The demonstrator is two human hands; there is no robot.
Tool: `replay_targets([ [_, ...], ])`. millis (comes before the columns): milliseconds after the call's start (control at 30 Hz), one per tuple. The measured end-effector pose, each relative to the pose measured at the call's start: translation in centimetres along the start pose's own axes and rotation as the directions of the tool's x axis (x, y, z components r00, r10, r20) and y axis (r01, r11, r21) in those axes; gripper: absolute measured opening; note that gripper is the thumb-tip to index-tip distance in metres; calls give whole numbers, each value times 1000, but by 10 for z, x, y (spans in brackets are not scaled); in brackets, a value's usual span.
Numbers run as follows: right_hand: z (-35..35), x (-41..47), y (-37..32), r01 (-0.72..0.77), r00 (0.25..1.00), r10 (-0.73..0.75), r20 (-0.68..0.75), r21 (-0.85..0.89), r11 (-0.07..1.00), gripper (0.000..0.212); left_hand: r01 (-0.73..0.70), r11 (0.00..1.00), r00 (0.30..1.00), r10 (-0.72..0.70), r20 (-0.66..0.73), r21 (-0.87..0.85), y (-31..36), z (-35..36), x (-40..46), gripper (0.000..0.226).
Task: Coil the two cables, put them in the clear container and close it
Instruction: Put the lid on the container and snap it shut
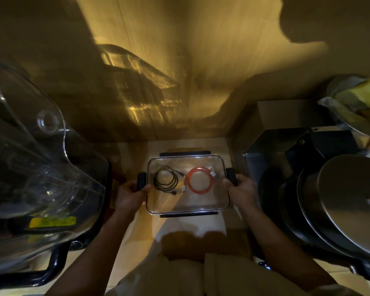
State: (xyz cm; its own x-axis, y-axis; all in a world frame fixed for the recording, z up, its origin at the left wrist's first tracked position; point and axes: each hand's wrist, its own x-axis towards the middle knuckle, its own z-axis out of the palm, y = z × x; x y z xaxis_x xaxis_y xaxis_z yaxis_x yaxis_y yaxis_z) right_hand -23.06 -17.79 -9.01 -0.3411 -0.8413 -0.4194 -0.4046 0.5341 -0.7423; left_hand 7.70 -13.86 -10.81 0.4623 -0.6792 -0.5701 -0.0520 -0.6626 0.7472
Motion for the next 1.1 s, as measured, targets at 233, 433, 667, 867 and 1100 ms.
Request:
replay_targets([
  [233, 5, -23, 6, 220, 974, -219, -58, 16, 975, 37, -277, 904, 914, 352, -201, 326, -15, 4, -35, 52],
  [433, 6, -37, 18, 333, 941, -339, -20, -135, 933, 21, -359, 803, 879, 462, -116, 476, -11, 1, -40, 39],
  [667, 6, -41, 28, 333, 942, -335, 16, -162, 929, 22, -324, 814, 894, 430, -124, 483, -19, 2, -47, 40],
  [867, 5, -38, 26, 335, 940, -341, -2, -174, 926, 21, -344, 822, 903, 422, -81, 454, -15, 3, -47, 30],
  [1100, 5, -33, 26, 292, 956, -295, 4, -139, 946, 22, -321, 832, 925, 379, -40, 451, -12, 3, -41, 25],
])
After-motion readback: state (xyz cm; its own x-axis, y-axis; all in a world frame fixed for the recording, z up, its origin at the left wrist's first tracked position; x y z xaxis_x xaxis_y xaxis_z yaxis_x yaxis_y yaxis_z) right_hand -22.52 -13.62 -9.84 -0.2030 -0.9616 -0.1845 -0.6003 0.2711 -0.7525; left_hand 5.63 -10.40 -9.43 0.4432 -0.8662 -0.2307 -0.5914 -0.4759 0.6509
